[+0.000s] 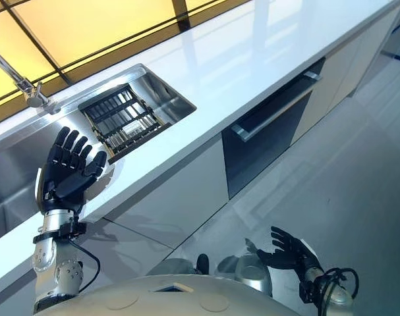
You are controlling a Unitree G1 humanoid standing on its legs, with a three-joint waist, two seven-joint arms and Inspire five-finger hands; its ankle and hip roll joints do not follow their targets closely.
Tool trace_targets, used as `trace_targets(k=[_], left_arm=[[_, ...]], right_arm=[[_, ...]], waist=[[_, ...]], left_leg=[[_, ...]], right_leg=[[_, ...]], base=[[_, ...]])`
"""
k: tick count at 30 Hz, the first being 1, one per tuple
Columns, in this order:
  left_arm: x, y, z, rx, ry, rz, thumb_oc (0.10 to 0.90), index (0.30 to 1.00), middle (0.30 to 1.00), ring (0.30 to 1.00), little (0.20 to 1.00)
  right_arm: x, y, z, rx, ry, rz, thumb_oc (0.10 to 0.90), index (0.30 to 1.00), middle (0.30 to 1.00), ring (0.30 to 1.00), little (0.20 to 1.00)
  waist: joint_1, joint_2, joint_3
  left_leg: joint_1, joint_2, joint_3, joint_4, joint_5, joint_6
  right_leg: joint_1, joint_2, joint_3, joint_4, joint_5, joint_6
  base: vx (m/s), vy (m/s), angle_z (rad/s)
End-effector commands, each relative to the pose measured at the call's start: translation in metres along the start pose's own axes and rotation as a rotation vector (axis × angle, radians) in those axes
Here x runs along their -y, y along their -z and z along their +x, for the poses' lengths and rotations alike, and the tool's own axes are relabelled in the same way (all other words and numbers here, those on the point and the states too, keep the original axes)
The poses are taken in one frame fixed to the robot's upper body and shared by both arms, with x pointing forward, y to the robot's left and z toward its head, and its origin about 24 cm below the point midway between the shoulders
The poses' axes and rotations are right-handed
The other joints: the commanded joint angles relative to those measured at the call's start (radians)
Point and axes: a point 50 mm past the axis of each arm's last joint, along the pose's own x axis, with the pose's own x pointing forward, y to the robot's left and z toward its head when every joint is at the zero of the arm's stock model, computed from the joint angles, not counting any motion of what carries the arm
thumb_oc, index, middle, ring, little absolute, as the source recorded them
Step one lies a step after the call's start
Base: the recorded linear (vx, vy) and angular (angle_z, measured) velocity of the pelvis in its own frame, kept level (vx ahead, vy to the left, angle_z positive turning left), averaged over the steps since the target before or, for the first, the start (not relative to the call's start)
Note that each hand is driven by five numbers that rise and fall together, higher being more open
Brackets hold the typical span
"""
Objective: Pick up plates and place into dishwasher.
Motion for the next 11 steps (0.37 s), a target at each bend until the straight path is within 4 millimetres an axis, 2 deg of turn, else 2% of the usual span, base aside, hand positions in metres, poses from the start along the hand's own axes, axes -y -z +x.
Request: trace_targets(k=[1, 6, 11], left_arm=[[-0.023, -0.032, 0.027, 0.117, -0.093, 0.103, 0.800, 0.900, 0.900, 0.900, 0.900], [-0.019, -0.034, 0.040, 0.113, -0.098, 0.109, 0.800, 0.900, 0.900, 0.900, 0.900], [-0.015, -0.037, 0.048, 0.128, -0.089, 0.102, 0.800, 0.900, 0.900, 0.900, 0.900]], right_arm=[[-0.006, 0.022, -0.001, -0.114, 0.044, -0.145, 0.800, 0.900, 0.900, 0.900, 0.900], [-0.013, 0.039, 0.000, -0.227, 0.020, -0.193, 0.800, 0.900, 0.900, 0.900, 0.900], [-0.010, 0.041, 0.002, -0.262, 0.028, -0.196, 0.800, 0.900, 0.900, 0.900, 0.900]], waist=[[-0.020, -0.001, -0.003], [-0.015, -0.015, -0.024], [-0.012, -0.027, -0.038]], left_leg=[[0.042, -0.065, 0.036, -0.051, -0.067, 0.055], [0.064, -0.054, 0.044, -0.078, -0.069, 0.056], [0.079, -0.043, 0.050, -0.102, -0.069, 0.054]], right_leg=[[0.048, 0.034, -0.014, -0.113, 0.082, 0.046], [0.076, 0.048, -0.024, -0.141, 0.083, 0.044], [0.093, 0.062, -0.028, -0.153, 0.081, 0.042]], base=[[-0.12, -0.063, 0.03], [-0.11, -0.063, 0.08], [-0.09, -0.057, 0.02]])
